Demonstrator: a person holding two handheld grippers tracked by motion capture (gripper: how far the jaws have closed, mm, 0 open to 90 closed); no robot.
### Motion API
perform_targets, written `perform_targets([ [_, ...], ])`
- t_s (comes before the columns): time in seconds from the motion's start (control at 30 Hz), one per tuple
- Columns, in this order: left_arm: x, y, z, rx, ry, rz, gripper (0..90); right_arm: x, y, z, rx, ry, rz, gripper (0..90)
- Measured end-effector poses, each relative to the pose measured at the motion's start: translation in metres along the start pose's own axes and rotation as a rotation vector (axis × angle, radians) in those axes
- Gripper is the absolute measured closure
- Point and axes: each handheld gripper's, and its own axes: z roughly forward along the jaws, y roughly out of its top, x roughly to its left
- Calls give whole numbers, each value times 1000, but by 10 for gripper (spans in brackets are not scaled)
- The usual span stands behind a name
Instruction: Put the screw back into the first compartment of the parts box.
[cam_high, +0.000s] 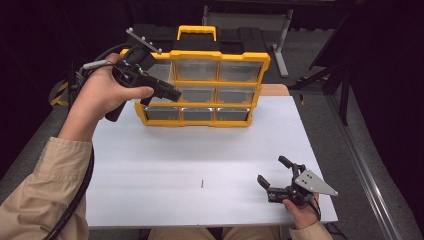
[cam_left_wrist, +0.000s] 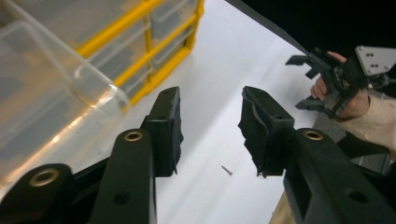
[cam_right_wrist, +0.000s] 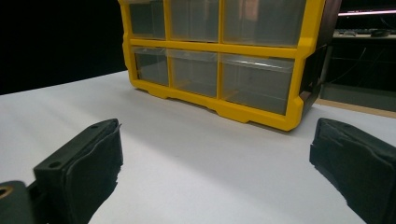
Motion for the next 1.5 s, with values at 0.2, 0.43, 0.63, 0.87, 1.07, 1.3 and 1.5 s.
perform_targets([
  [0.2, -5, -18, 22, -3, -47, 19, 511, 0, 0, 1, 1, 4, -3, 29],
  [0.43, -7, -37, 46, -7, -38, 41, 446, 0, 0, 0, 0, 3, -1, 29],
  [0.63, -9, -53, 64, -12, -40, 54, 383, 0, 0, 0, 2, 5, -3, 29],
  [0.87, -6, -75, 91, 0, -44, 42, 315, 0, 0, 0, 0, 1, -2, 28],
  [1.07, -5, -93, 117, 25, -33, 33, 244, 0, 0, 1, 3, 3, -4, 29],
  [1.3, -7, -110, 140, 42, -33, 30, 194, -1, -1, 1, 4, 1, -3, 29],
  [1.5, -11, -123, 155, 35, -44, 38, 176, 0, 0, 1, 4, 5, -4, 29],
])
